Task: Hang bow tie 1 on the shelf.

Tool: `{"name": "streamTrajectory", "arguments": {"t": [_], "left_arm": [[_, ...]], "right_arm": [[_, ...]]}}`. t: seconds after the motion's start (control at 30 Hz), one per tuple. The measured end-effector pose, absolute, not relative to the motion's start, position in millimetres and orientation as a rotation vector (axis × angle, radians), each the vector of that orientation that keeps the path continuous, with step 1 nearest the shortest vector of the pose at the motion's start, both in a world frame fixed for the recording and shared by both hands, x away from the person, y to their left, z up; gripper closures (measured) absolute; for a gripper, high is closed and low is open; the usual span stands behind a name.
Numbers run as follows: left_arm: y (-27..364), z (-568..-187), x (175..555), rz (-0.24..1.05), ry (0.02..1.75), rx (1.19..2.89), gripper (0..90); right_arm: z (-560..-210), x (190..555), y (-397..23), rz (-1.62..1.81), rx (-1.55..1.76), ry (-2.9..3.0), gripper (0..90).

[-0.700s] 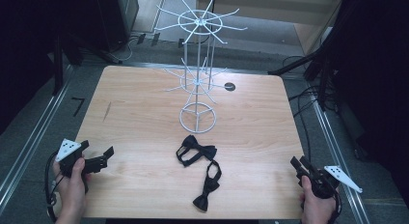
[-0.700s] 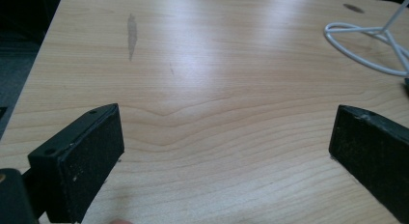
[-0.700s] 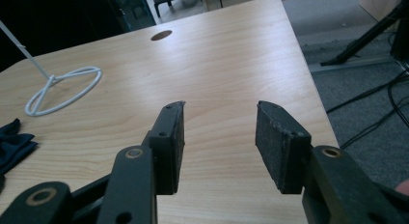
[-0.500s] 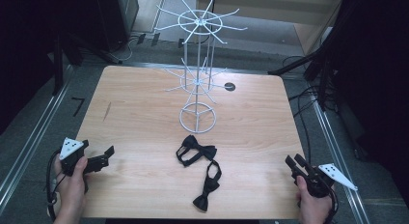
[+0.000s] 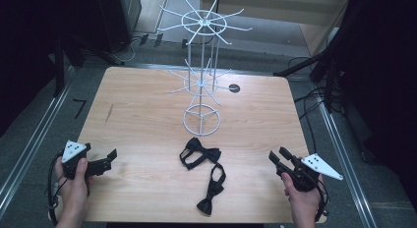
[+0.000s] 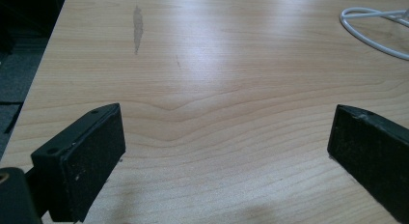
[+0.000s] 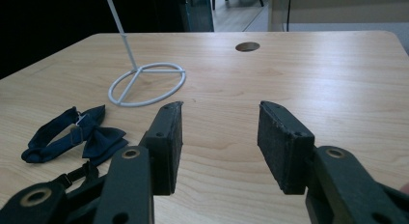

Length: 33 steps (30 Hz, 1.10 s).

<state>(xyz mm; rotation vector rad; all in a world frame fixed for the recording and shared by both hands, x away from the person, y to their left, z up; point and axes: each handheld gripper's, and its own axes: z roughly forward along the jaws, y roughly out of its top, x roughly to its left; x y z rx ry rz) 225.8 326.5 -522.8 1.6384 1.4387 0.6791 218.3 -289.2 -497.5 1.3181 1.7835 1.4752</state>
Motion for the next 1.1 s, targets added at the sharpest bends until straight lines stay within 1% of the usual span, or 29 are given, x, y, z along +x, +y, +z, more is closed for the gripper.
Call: {"name": "streamTrajectory", "arguments": {"t": [0.3,0.47,0.6,0.63,0.77,0.87,0.93,1.1], "left_arm": [[322.4,-522.8,226.9,0.699,1.432,1.684,0.1],[321.9,-523.3,228.6,0.676,1.44,1.704,0.1],[321.3,-523.3,228.4,0.67,1.434,1.714,0.1],[320.5,-523.1,227.9,0.68,1.437,1.712,0.1],[321.0,-523.2,228.1,0.676,1.441,1.71,0.1],[322.8,-523.1,228.8,0.679,1.445,1.707,0.1],[322.6,-523.0,228.5,0.683,1.442,1.71,0.1],[322.3,-523.1,228.9,0.687,1.449,1.709,0.1]], "right_arm": [[-488.9,229.7,-264.0,1.471,1.269,1.849,51.9],[-482.5,232.8,-253.1,1.49,1.238,1.861,52.8],[-480.2,235.7,-248.1,1.485,1.242,1.869,50.1],[-478.9,238.3,-243.7,1.475,1.24,1.878,47.0],[-477.6,240.8,-239.9,1.477,1.229,1.877,45.6],[-478.1,245.2,-236.1,1.496,1.26,1.865,41.8],[-478.9,247.0,-233.7,1.5,1.268,1.872,41.0],[-476.8,248.2,-224.1,1.524,1.198,1.854,38.1]]}}
